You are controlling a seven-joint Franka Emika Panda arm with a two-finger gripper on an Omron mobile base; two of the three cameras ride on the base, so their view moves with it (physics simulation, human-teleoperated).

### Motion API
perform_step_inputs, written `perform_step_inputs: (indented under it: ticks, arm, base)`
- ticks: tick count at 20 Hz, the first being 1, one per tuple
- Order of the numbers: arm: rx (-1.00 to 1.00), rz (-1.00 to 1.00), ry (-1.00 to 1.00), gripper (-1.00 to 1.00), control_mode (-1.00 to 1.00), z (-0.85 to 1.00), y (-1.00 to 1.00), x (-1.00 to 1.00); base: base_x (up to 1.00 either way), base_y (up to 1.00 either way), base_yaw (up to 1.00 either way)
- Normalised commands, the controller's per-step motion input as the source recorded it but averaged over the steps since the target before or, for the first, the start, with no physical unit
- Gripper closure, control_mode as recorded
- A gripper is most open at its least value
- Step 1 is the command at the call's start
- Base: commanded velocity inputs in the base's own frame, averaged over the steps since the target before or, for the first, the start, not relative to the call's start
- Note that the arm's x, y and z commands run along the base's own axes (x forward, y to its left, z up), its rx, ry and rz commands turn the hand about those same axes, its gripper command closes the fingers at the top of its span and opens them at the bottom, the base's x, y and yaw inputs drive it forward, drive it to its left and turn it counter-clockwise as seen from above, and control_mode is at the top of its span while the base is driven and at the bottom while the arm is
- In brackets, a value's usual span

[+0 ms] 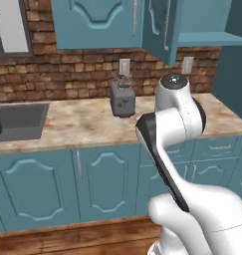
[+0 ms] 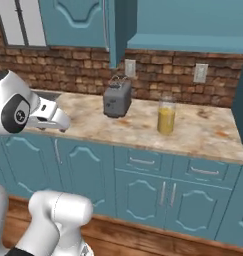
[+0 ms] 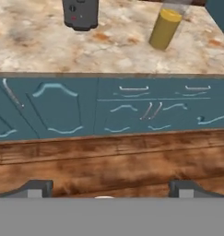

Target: There is a tray on the dining counter. Grab the cup, mug, and pitcher and place them on the tray. The pitcher may be placed next to the tray if it cannot fit the tray.

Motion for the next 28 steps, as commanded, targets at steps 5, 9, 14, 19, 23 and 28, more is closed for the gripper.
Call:
perform_step_inputs:
  ticks: [5, 9, 14, 19, 23, 28]
  arm:
    - [0.00, 0.00, 0.00, -1.00, 1.00, 0.00, 0.00, 0.00]
    - [0.00, 0.00, 0.00, -1.00, 1.00, 0.00, 0.00, 0.00]
    - [0.00, 0.00, 0.00, -1.00, 1.00, 0.00, 0.00, 0.00]
    - [0.00, 0.00, 0.00, -1.00, 1.00, 0.00, 0.00, 0.00]
    - [0.00, 0.00, 0.00, -1.00, 1.00, 0.00, 0.00, 0.00]
    - [0.00, 0.00, 0.00, -1.00, 1.00, 0.00, 0.00, 0.00]
  base:
    - [0.14, -1.00, 0.24]
    - [0.28, -0.98, 0.21]
    - [0.66, -0.71, 0.17]
    - [0.77, -0.50, 0.14]
    - [0.71, -0.54, 0.12]
    - [0.76, -0.42, 0.12]
